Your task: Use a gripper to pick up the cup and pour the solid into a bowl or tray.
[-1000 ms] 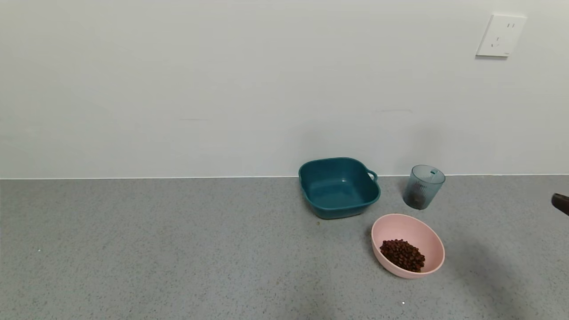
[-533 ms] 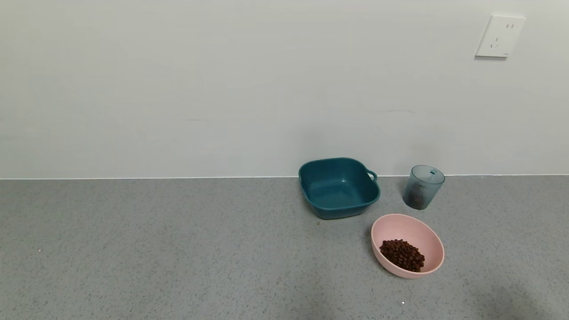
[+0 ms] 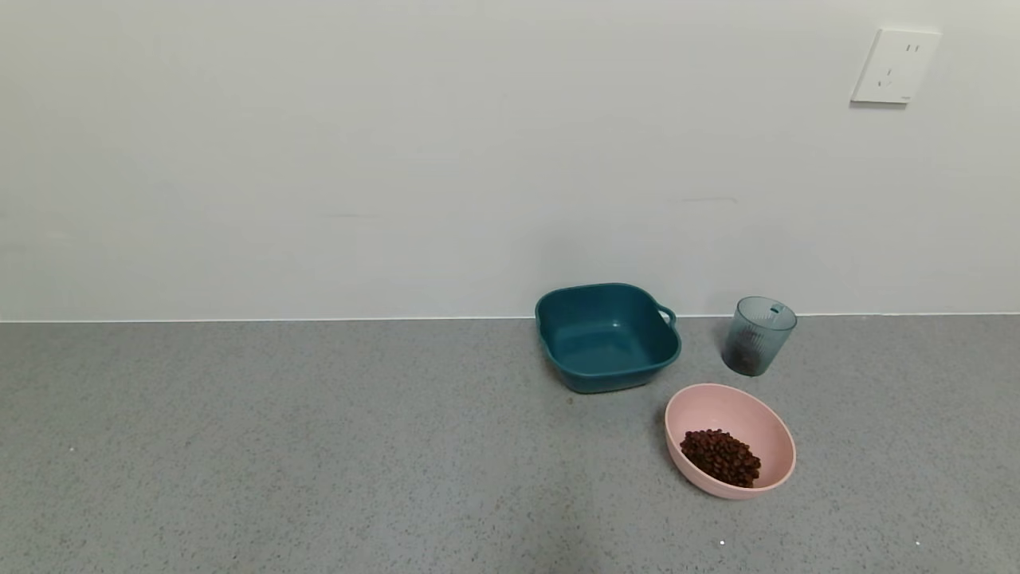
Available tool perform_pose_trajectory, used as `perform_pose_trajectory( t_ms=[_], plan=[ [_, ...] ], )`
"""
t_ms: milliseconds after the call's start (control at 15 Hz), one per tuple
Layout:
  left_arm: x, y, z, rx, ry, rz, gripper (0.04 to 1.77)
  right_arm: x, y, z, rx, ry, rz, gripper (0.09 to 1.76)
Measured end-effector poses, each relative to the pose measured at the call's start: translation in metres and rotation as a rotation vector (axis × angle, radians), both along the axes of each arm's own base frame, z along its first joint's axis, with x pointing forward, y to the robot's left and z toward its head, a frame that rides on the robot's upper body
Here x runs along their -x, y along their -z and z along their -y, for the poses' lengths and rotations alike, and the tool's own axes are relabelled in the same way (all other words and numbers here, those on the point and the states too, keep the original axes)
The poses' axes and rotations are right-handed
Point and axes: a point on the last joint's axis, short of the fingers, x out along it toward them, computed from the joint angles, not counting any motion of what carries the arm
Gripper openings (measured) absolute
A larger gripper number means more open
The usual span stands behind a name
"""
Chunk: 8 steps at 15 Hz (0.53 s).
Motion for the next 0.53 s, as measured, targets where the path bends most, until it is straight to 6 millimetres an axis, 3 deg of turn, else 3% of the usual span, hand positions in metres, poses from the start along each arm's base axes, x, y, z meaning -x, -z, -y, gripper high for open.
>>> perform_pose_trajectory(
  t_ms=[267, 533],
  plan=[
    [0.000, 0.000, 0.000, 0.000, 0.000, 0.000, 1.75, 0.016, 0.022, 0.000, 0.000, -0.013, 0.057, 1.70],
    [0.000, 0.000, 0.000, 0.000, 0.000, 0.000, 1.75, 0.018, 0.051, 0.000, -0.001, 0.006, 0.058, 1.70]
  ],
)
